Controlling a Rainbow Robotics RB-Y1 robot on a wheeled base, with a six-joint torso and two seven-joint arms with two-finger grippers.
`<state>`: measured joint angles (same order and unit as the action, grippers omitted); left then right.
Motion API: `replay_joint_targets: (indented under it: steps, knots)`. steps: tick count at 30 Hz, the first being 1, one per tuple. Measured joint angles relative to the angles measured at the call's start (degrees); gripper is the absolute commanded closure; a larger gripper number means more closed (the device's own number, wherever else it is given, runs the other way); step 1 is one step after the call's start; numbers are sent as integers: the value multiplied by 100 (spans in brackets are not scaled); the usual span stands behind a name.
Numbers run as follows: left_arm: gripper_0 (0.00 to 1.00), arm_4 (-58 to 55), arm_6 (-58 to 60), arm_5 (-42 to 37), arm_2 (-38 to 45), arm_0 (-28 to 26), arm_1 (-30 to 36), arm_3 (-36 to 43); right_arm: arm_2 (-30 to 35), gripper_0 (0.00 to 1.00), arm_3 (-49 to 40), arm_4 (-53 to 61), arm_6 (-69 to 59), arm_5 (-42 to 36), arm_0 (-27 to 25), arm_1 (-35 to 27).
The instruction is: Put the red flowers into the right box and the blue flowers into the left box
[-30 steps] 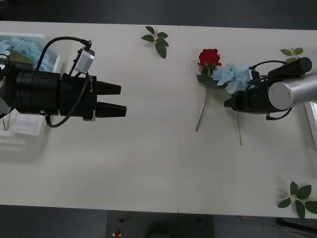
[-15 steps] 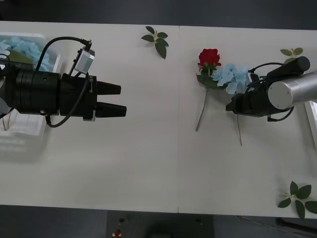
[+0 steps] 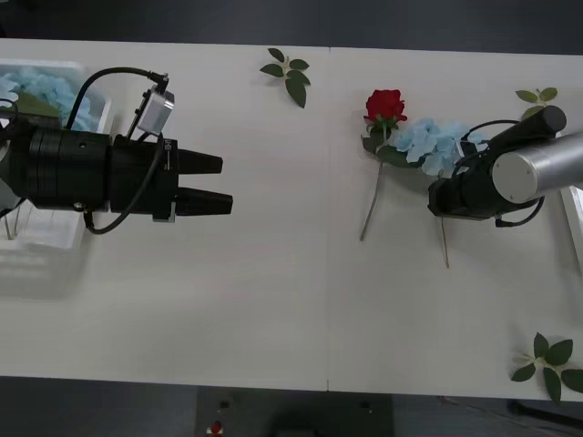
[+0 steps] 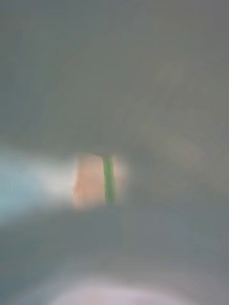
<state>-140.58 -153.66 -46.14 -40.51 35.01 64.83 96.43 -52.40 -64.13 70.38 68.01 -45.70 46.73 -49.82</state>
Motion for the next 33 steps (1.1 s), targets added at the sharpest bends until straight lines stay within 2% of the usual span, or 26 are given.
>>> replay_joint_targets:
  steps: [4,7,15,18,25,29,33]
  knots:
    - [0,14,0,0,-182,-185,-38,-1,39,100,-19,4,0,-20,0,-2]
    - [0,18,0,-1,-253,-242,-50,-1,330,100,-259,40,0,-494,-1,-95]
    - [0,24,0,-2,-252,-241,-50,-2,2448,100,-1487,717,0,-2423,-4,-947]
    - [0,22,0,-1,-252,-241,-50,-2,3218,100,-1650,1164,0,-3281,-3,-1273]
    - [0,-121,0,0,-214,-241,-177,-5,4455,100,-1754,1879,0,-4777,15,-1759]
    - [0,-549,0,9,-120,-242,-412,-52,5155,100,-1753,2460,9,-4916,14,-1759]
    - [0,-946,0,151,-82,-242,-570,-67,5169,100,-1751,3515,25,-4251,10,-1910]
